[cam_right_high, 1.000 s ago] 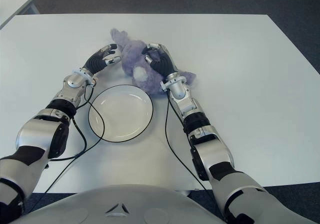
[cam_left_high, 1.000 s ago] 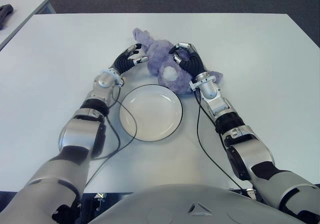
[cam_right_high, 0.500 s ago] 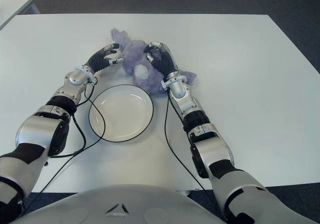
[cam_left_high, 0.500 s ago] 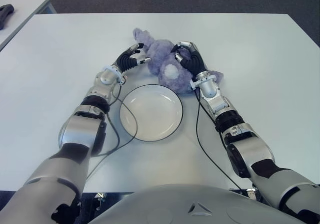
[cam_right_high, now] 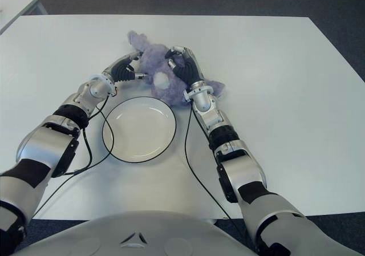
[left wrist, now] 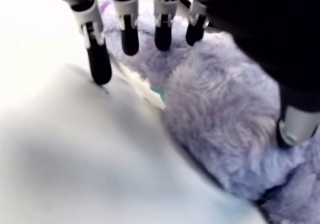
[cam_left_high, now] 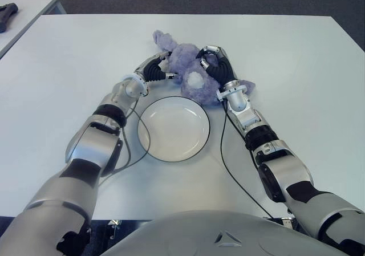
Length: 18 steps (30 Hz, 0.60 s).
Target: Put the doll into the plate.
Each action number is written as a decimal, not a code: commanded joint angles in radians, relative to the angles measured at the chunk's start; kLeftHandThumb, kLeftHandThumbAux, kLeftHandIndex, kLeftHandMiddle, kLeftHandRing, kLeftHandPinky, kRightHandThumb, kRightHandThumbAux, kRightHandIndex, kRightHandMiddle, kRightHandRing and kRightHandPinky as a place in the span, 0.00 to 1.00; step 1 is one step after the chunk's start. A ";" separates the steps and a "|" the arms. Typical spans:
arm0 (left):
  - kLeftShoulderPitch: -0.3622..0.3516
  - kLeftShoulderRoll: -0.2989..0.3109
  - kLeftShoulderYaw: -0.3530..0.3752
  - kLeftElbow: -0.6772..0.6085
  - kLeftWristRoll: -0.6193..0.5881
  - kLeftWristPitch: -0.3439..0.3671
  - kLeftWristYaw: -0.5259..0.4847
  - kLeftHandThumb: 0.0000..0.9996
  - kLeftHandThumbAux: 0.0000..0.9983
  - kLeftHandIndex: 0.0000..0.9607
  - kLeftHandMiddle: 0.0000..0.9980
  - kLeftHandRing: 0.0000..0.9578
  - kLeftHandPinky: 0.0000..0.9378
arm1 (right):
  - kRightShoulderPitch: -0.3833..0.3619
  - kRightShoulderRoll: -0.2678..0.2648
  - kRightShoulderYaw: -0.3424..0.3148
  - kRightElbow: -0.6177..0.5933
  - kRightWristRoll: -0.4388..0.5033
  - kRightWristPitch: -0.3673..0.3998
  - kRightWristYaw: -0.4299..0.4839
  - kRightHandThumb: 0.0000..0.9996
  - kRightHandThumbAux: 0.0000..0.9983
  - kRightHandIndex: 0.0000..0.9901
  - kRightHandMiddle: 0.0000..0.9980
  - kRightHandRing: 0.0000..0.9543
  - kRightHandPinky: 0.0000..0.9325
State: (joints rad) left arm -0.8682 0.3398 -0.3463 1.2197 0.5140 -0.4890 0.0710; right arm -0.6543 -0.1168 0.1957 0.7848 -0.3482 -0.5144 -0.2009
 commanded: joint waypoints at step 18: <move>-0.056 -0.048 -0.068 0.028 0.057 0.024 0.061 0.35 0.44 0.06 0.10 0.12 0.13 | -0.009 0.022 -0.011 0.094 0.009 0.056 -0.026 0.72 0.71 0.44 0.85 0.89 0.90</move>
State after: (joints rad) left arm -0.9203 0.3141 -0.4105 1.2349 0.5682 -0.4716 0.1247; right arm -0.6851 -0.1076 0.1823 0.8366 -0.3454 -0.4996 -0.2387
